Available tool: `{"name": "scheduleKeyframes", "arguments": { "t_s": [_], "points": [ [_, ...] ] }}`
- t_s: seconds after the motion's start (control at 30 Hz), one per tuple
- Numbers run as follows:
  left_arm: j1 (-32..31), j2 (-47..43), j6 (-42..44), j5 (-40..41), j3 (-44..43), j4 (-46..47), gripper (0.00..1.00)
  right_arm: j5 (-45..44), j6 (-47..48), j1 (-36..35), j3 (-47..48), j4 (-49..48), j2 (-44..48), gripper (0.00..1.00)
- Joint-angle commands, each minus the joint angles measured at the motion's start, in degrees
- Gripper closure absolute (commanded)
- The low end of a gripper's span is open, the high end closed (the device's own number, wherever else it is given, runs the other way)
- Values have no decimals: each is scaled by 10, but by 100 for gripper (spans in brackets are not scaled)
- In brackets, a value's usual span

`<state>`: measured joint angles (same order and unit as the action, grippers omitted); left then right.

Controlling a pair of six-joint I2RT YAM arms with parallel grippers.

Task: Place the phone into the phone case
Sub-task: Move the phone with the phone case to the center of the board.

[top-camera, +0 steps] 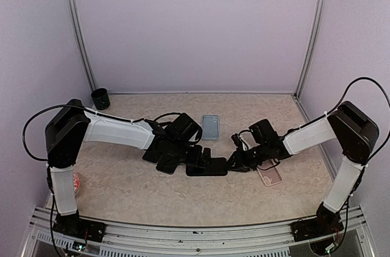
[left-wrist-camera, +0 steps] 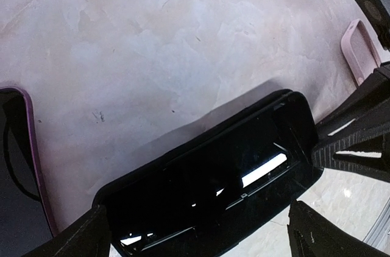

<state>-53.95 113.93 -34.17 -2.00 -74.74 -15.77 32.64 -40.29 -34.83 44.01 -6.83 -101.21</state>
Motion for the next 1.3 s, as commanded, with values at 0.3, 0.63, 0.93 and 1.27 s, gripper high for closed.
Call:
{"name": "scheduleKeyframes", "arguments": {
  "t_s": [0.3,0.63,0.93,1.27],
  "points": [
    [3,15,6,5,-23,-50,1,91,1,-45,-41,-23,49,77],
    [-9,19,12,1,-55,-58,1,8,6,0,-57,29,132,76],
    [-37,36,23,1,-92,-69,1,-57,27,-1,-45,70,108,73],
    [-44,46,16,18,-93,-79,1,-36,21,-24,-26,19,46,85]
  ]
}}
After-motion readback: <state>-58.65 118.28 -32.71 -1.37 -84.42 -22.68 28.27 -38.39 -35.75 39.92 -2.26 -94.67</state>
